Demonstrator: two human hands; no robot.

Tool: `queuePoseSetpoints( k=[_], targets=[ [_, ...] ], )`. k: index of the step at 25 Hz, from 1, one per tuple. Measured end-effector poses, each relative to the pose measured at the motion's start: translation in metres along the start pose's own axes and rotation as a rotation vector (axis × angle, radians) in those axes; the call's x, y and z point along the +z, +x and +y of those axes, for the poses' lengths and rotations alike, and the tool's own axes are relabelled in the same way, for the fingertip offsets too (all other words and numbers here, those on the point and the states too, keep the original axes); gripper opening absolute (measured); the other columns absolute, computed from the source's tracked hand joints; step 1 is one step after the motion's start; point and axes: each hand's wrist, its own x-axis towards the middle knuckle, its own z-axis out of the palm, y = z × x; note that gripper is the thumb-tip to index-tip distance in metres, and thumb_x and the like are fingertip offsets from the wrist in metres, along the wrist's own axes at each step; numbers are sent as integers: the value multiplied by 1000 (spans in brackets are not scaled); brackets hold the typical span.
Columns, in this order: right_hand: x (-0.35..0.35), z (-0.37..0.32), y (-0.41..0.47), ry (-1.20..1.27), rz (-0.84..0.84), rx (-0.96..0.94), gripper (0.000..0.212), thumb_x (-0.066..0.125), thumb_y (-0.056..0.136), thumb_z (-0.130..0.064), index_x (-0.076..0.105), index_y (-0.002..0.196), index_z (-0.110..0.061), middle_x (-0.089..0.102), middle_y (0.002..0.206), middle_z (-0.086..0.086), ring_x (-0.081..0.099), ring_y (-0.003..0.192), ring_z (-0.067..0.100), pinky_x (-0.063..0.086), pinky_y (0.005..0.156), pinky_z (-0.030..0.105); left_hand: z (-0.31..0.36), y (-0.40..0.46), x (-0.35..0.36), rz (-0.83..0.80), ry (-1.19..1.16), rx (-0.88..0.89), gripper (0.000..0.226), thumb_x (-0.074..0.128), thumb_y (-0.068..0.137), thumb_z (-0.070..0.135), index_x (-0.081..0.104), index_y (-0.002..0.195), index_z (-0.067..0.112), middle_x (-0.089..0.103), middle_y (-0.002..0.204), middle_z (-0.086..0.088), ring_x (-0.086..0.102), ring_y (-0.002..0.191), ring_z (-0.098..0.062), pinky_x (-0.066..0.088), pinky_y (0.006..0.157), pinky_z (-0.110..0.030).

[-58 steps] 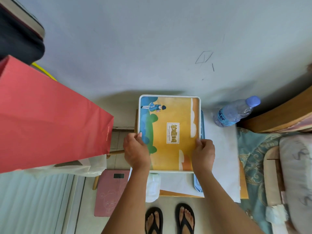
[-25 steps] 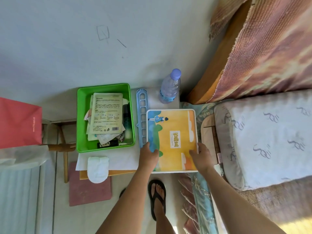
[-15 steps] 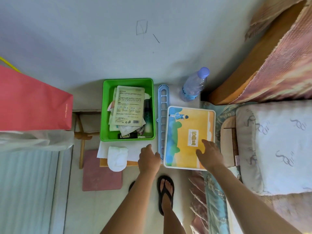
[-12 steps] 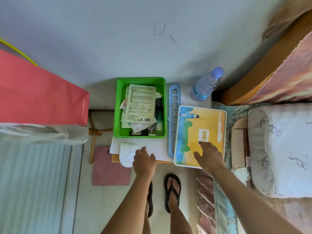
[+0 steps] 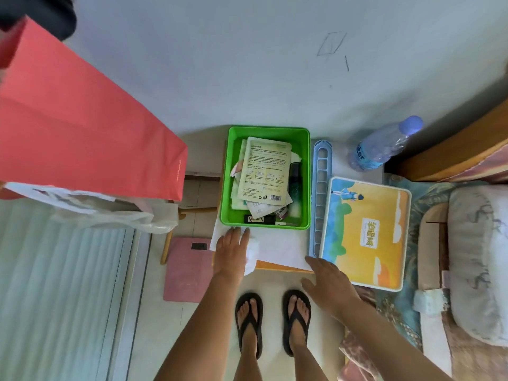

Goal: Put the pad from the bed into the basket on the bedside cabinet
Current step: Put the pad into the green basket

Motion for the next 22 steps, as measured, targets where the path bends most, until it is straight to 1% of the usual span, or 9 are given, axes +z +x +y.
queuePoseSetpoints(
  k=[3,6,8,10,13,16,18,20,22],
  targets=[
    [5,-2,3,38,-9,17,54,42,94,-35,26,144,-21,36,150,3,33,137,22,29,112,36,-7,13,-1,-14,66,24,70,68,80,35,35,139,18,43,134,-8,38,126,-27,30,109,-38],
    [5,-5,2,42,-33,47,53,41,95,-35,27,144,-20,37,149,4,32,137,23,30,112,36,-11,4,-9,-60,-114,-38,52,75,72,35,54,115,15,46,118,-5,49,107,-22,45,85,-33],
    [0,-9,3,58,-41,59,51,41,95,-33,29,143,-19,39,147,5,34,136,24,31,111,37,-15,-8,-18,-120,-442,-115,42,79,68,33,56,99,16,53,104,-2,55,92,-20,44,67,-30],
    [-5,-15,4,92,-38,59,49,41,95,-32,32,141,-19,41,146,6,36,134,24,32,110,37,-17,-16,-30,-216,-920,-187,36,81,67,25,54,90,14,58,90,-2,56,81,-21,44,56,-28],
    [-14,-24,4,161,-30,53,50,43,95,-32,33,141,-20,40,147,4,34,136,22,30,112,35,-6,-10,-63,-188,-1405,-285,38,79,73,18,58,102,8,63,94,-6,62,78,-20,51,42,-23],
    [-20,-30,7,205,-7,49,50,44,94,-34,34,142,-21,40,147,1,33,136,19,30,112,33,15,20,-93,-86,-1625,-367,36,67,85,22,55,115,4,62,104,-8,64,85,-23,57,45,-22],
    [-22,-30,10,218,2,52,49,43,95,-35,34,142,-21,40,147,1,34,136,19,30,111,33,29,47,-106,-94,-1678,-386,34,56,92,14,50,123,1,56,122,-16,61,99,-30,61,63,-30],
    [-23,-26,14,222,6,65,48,43,95,-35,36,140,-21,42,145,1,36,134,20,31,110,33,41,72,-111,-72,-1615,-392,35,51,93,4,47,127,0,51,132,-18,56,113,-34,56,80,-38],
    [-23,-19,16,217,7,73,47,43,94,-35,37,139,-22,44,143,2,38,132,20,33,109,34,50,91,-110,-13,-1489,-418,37,50,92,3,45,128,1,50,134,-18,55,111,-32,54,84,-39]
  ],
)
